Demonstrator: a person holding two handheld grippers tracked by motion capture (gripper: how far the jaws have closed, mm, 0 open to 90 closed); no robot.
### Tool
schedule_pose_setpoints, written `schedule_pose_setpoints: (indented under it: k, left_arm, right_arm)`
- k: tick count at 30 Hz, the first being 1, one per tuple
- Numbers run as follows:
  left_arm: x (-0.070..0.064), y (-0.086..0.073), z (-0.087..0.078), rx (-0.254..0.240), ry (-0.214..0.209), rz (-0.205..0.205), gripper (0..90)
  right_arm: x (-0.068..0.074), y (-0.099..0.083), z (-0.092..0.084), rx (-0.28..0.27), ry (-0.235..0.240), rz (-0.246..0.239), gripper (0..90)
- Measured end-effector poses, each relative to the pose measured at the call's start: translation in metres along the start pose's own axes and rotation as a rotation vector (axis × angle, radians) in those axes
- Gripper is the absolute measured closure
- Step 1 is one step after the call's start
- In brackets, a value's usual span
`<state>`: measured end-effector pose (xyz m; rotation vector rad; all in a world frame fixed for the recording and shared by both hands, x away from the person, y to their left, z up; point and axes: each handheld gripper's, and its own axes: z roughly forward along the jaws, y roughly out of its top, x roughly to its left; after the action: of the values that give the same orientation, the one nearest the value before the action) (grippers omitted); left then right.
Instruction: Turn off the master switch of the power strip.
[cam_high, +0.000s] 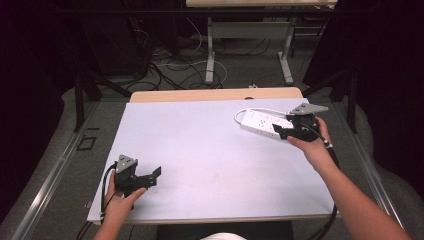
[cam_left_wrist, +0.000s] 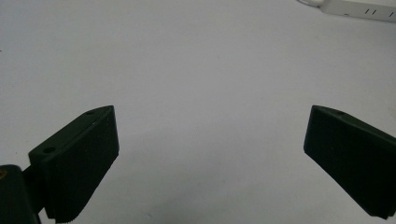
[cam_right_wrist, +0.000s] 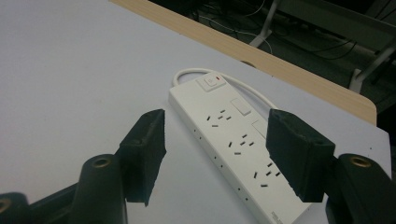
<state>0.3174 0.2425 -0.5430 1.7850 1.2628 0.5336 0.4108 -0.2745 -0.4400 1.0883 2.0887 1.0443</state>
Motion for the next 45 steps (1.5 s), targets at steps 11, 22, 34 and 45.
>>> schedule_pose_setpoints:
  k: [11,22,34,45]
  left_arm:
    - [0.001,0.0,0.001,-0.002,0.001,-0.003,3.3]
    - [0.005,-0.001,0.001,-0.007,0.006,-0.009,3.5]
    - [0.006,0.0,-0.001,-0.008,0.006,-0.014,3.5]
    - [0.004,0.0,-0.001,-0.003,0.003,-0.009,3.5]
  right_arm:
    - [-0.005,0.021,0.017,0.016,0.004,0.008,36.9]
    - [-0.009,0.041,0.047,0.046,-0.038,-0.026,36.9]
    - [-0.018,0.055,0.082,0.067,-0.05,-0.004,36.9]
    - [-0.024,0.057,0.106,0.086,-0.041,0.035,37.9]
